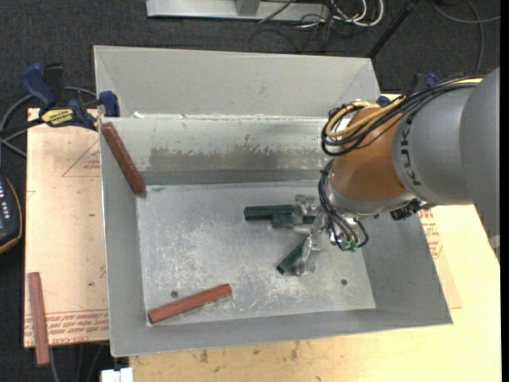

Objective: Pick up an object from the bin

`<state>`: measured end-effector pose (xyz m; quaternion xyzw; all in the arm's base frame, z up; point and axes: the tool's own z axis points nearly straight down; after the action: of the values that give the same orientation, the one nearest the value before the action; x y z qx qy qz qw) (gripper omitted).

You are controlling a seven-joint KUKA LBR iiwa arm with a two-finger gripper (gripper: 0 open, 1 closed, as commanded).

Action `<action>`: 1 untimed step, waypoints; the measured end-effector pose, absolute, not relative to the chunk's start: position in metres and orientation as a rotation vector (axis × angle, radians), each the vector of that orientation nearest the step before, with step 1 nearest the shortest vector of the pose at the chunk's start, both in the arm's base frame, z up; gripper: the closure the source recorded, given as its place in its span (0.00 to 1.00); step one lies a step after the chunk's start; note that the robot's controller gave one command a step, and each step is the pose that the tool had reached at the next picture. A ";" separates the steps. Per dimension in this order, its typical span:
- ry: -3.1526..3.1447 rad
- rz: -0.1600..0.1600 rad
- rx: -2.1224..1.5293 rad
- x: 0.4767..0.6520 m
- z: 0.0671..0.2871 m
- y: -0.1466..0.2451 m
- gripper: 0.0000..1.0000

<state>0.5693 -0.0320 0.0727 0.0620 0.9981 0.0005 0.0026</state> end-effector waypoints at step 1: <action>3.130 0.002 0.103 0.516 0.072 -0.009 0.00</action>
Offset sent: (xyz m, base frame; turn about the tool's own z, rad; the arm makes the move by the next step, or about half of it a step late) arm -0.0555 0.0221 -0.0027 -0.0599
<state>0.5156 -0.0089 0.0724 0.0328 0.9994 0.0006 0.0050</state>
